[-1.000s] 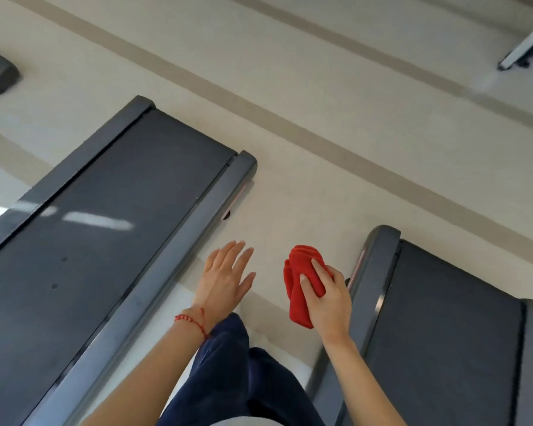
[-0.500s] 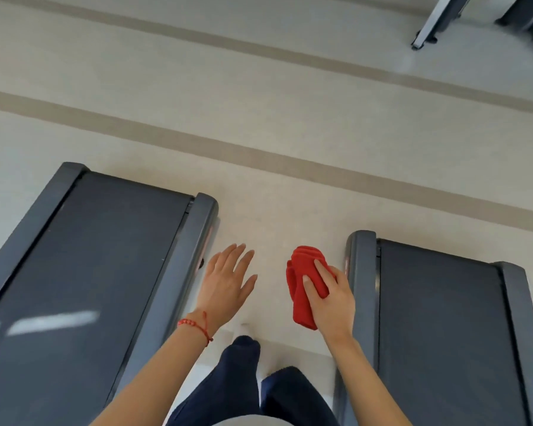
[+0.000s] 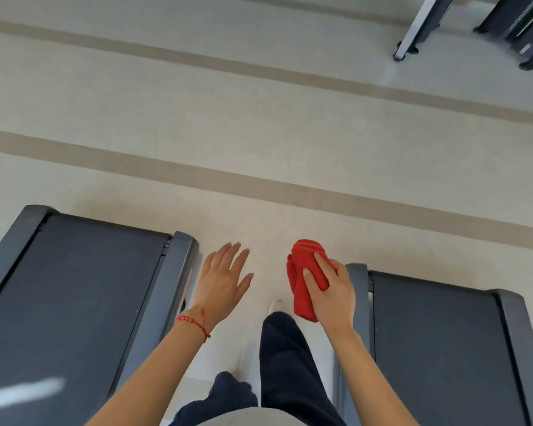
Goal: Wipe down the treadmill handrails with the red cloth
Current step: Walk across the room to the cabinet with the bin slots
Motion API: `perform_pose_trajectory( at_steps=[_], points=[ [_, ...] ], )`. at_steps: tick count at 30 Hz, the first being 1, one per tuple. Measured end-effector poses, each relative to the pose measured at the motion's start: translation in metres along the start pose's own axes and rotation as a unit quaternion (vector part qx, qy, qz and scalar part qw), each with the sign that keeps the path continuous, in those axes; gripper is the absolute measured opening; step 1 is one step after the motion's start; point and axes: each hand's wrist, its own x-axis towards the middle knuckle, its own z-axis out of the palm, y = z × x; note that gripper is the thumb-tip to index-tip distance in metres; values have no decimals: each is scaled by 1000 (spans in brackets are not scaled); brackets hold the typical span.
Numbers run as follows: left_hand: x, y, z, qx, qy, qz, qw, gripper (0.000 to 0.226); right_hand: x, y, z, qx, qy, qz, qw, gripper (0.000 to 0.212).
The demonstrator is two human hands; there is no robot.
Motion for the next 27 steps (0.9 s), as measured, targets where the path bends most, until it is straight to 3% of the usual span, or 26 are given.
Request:
perform_pose_trajectory(
  at_steps=[12, 27],
  points=[
    [165, 27, -39, -5, 23, -19, 1000, 72, 182, -12, -32, -3, -7, -31, 1000, 42],
    [391, -67, -104, -20, 51, -34, 998, 68, 412, -99, 35, -11, -22, -37, 999, 43]
  ],
)
